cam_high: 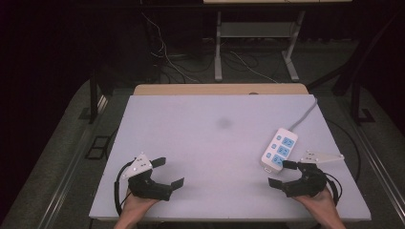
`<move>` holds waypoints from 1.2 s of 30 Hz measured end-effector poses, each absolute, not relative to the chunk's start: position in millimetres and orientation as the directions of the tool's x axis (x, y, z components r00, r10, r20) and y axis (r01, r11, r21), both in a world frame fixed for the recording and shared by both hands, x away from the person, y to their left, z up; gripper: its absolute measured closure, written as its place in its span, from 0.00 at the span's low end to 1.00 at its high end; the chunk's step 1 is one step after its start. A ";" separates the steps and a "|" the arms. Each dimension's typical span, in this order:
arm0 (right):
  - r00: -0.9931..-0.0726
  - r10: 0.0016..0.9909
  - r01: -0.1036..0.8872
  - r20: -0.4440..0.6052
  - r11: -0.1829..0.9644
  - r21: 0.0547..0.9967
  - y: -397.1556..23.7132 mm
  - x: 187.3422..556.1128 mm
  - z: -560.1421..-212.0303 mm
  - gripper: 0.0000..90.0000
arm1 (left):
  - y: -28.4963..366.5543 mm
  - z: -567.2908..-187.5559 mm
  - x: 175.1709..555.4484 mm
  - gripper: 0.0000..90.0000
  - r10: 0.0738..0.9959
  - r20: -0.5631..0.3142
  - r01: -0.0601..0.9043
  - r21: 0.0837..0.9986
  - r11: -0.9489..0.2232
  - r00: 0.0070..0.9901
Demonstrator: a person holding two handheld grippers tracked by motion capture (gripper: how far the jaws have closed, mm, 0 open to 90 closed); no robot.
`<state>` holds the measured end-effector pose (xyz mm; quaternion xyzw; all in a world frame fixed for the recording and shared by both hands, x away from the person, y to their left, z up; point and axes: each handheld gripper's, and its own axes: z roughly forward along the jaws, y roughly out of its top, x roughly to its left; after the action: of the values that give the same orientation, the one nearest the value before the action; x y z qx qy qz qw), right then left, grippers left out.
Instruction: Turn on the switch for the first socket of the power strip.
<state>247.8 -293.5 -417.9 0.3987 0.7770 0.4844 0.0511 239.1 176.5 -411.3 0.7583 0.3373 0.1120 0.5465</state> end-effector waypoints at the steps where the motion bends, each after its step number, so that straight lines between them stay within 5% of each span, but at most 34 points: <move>1: -0.677 0.669 0.570 0.307 0.212 0.794 -293.7 247.8 -417.9 0.02 | 176.5 -411.3 239.1 0.00 0.634 -0.199 0.389 0.904 -0.175 0.747; 36: -0.674 0.677 0.589 0.295 0.250 0.769 -294.3 252.9 -412.7 0.02 | 183.9 -415.1 236.8 0.00 0.641 -0.234 0.425 0.891 -0.159 0.731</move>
<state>252.9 -294.3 -412.7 0.4009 0.7893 0.4626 0.0479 236.8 183.9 -415.1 0.7549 0.3529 0.0992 0.5439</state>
